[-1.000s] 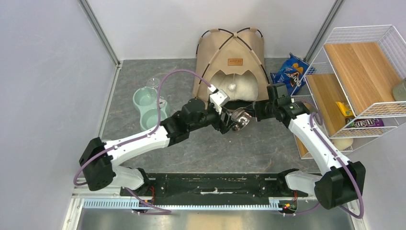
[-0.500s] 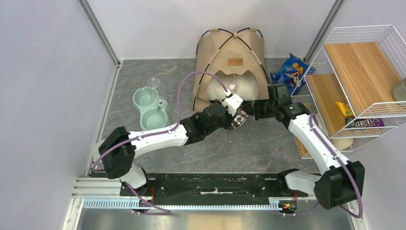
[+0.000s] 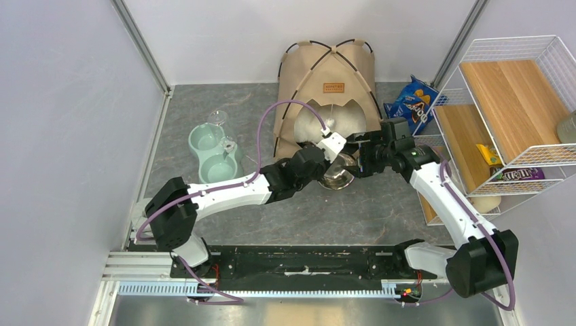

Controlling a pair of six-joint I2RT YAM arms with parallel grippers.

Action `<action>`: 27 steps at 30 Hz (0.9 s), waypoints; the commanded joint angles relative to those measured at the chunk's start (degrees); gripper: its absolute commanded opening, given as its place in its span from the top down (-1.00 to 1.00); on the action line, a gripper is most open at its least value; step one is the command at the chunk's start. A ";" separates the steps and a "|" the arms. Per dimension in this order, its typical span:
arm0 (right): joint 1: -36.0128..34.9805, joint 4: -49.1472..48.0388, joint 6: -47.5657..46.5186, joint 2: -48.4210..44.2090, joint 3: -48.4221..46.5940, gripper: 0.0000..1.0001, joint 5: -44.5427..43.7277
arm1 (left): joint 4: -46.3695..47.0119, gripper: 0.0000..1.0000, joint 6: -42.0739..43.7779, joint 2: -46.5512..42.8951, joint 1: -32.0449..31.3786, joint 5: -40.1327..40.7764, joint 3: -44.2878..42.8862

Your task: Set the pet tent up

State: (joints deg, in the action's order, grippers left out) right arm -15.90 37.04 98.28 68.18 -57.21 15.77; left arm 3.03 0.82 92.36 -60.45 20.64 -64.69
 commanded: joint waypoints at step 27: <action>2.29 -0.29 -30.70 -1.45 -13.83 -0.85 -6.13 | -22.52 0.96 -11.60 -23.40 38.21 1.60 -13.51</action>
State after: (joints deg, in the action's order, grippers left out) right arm -13.96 37.36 69.34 65.28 -70.59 8.14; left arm -15.53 -4.29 69.12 -29.36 20.84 -75.64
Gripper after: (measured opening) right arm 0.931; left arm 0.075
